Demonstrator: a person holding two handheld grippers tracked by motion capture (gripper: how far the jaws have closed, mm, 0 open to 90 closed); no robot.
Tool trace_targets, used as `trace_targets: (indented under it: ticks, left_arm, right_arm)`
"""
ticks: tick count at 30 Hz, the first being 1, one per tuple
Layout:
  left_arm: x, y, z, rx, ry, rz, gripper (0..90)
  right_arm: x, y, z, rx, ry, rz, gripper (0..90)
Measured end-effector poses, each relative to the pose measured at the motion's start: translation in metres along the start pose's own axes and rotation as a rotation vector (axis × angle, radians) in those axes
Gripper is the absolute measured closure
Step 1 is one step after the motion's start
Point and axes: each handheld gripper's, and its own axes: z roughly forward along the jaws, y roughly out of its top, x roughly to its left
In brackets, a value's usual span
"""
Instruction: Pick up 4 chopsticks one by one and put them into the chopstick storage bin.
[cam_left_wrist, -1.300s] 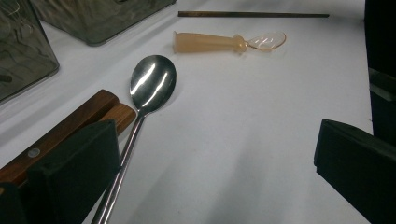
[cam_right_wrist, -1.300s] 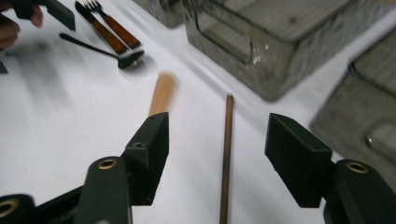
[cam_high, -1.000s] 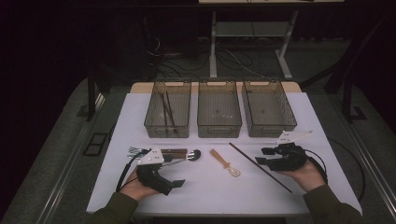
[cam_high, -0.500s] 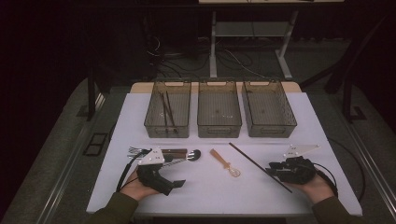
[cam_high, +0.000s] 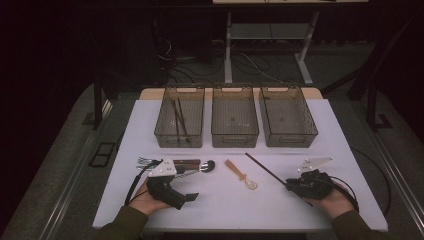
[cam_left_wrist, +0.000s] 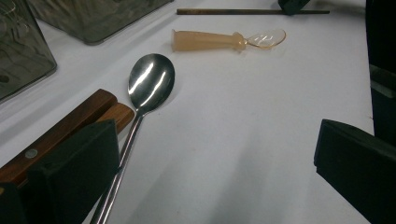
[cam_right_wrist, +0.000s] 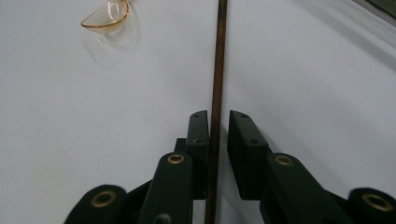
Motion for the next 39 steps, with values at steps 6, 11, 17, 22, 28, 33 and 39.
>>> trace_targets:
  ticks: [6, 11, 17, 22, 28, 33, 39]
  left_arm:
    - [0.000, 0.000, 0.000, 0.003, 0.001, 0.001, 0.0]
    - [0.000, 0.000, 0.000, 0.012, 0.000, 0.009, 0.0]
    - [0.001, 0.000, 0.000, 0.014, 0.000, 0.011, 0.0]
    - [0.001, 0.000, 0.000, 0.014, 0.000, 0.011, 0.0]
    - [0.001, 0.000, 0.000, 0.013, -0.001, 0.013, 0.0]
    - [0.001, 0.000, 0.001, 0.013, -0.001, 0.012, 0.0]
    - [0.001, 0.000, 0.001, 0.013, -0.002, 0.011, 0.0]
  right_arm:
    - [0.002, 0.000, 0.001, 0.000, -0.015, -0.020, 81.9]
    - [0.004, 0.000, 0.001, 0.004, -0.013, -0.020, 84.2]
    - [0.003, 0.001, 0.001, 0.005, -0.012, -0.012, 84.9]
    - [0.003, 0.002, 0.001, 0.014, -0.013, -0.007, 85.2]
    - [0.001, 0.004, -0.003, 0.002, -0.009, -0.001, 85.2]
    - [0.000, 0.006, -0.009, -0.025, 0.005, 0.011, 85.2]
    - [-0.001, 0.009, -0.016, -0.066, 0.024, 0.022, 85.2]
